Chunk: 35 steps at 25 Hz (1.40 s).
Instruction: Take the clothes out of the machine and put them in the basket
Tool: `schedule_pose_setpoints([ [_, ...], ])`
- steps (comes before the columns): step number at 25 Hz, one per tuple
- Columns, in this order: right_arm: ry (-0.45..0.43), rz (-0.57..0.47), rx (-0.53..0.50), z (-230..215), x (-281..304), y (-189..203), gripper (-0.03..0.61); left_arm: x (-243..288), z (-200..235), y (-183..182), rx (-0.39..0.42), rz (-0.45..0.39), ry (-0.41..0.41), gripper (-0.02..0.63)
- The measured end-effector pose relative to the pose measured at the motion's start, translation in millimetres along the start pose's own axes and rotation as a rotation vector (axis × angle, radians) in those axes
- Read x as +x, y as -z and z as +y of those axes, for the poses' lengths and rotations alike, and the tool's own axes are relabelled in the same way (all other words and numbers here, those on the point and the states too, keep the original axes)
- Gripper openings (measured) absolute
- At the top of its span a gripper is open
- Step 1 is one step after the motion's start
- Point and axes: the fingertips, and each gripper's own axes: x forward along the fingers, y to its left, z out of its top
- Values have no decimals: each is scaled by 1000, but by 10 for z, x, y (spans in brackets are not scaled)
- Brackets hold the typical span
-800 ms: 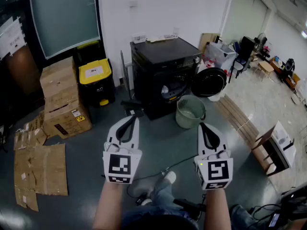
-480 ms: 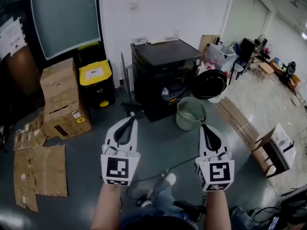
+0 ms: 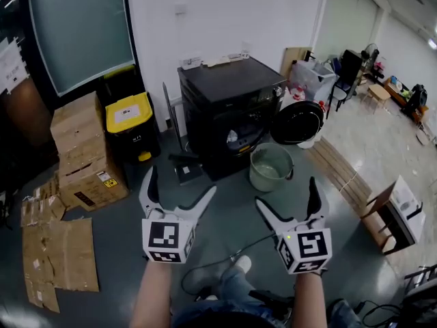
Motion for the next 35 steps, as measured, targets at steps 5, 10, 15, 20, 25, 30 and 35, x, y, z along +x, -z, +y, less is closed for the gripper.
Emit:
schedule_pose_setpoints([
  [5, 37, 8, 63, -509, 514, 42, 574, 692, -22, 47, 18, 28, 15, 571],
  [10, 23, 10, 65, -1060, 986, 62, 572, 1419, -253, 110, 31, 58, 66, 569],
  [15, -10, 37, -13, -1438, 1370, 187, 572, 1941, -376, 135, 26, 43, 25, 569],
  [20, -29, 53, -11, -1652, 1483, 343, 571, 2186, -440, 209, 45, 94, -20, 568],
  [25, 11, 99, 3, -1845, 1500, 529, 571, 2347, -561, 239, 67, 89, 0, 568],
  [30, 77, 135, 25, -2084, 1477, 761, 571, 2611, -685, 351, 83, 114, 22, 568],
  [35, 139, 160, 62, -2402, 1524, 926, 571, 2899, -793, 417, 100, 125, 43, 568],
])
